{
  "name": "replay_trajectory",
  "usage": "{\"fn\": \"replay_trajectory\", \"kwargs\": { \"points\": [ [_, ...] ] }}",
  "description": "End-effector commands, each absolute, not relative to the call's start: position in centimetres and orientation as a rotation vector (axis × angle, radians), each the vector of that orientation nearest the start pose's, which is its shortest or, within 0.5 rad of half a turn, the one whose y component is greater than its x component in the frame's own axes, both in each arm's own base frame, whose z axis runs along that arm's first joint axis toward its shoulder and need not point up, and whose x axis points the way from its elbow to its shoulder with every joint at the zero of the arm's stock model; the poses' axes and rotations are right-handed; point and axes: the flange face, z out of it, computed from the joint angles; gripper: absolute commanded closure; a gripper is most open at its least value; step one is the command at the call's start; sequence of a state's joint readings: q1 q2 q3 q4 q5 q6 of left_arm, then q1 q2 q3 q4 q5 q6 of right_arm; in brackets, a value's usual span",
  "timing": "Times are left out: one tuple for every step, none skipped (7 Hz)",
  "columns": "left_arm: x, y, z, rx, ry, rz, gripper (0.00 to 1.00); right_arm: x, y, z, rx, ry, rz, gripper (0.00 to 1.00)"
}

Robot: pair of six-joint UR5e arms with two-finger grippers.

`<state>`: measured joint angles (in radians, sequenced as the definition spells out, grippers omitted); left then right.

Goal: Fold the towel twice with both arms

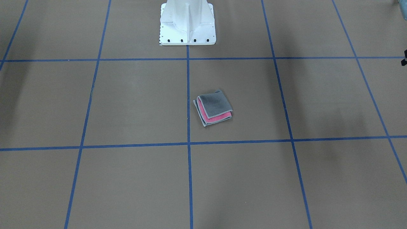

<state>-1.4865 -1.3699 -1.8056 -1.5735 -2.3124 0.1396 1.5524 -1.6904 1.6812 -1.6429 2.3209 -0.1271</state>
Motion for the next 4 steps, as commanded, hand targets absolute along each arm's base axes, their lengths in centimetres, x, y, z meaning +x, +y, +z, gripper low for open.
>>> {"fn": "replay_trajectory", "kwargs": {
  "points": [
    [-3.11, -41.35, 63.54, 0.054, 0.744, 0.227, 0.00, 5.74, -43.53, 66.95, -0.038, -0.753, -0.108, 0.00],
    [-3.12, -41.35, 63.55, 0.054, 0.743, 0.227, 0.00, 5.74, -43.38, 67.00, -0.039, -0.753, -0.109, 0.00],
    [-3.11, -41.35, 63.54, 0.054, 0.744, 0.227, 0.00, 5.74, -43.31, 67.07, -0.040, -0.753, -0.108, 0.00],
    [-3.12, -41.35, 63.55, 0.054, 0.743, 0.227, 0.00, 5.74, -43.31, 67.07, -0.040, -0.753, -0.108, 0.00]
  ]
}}
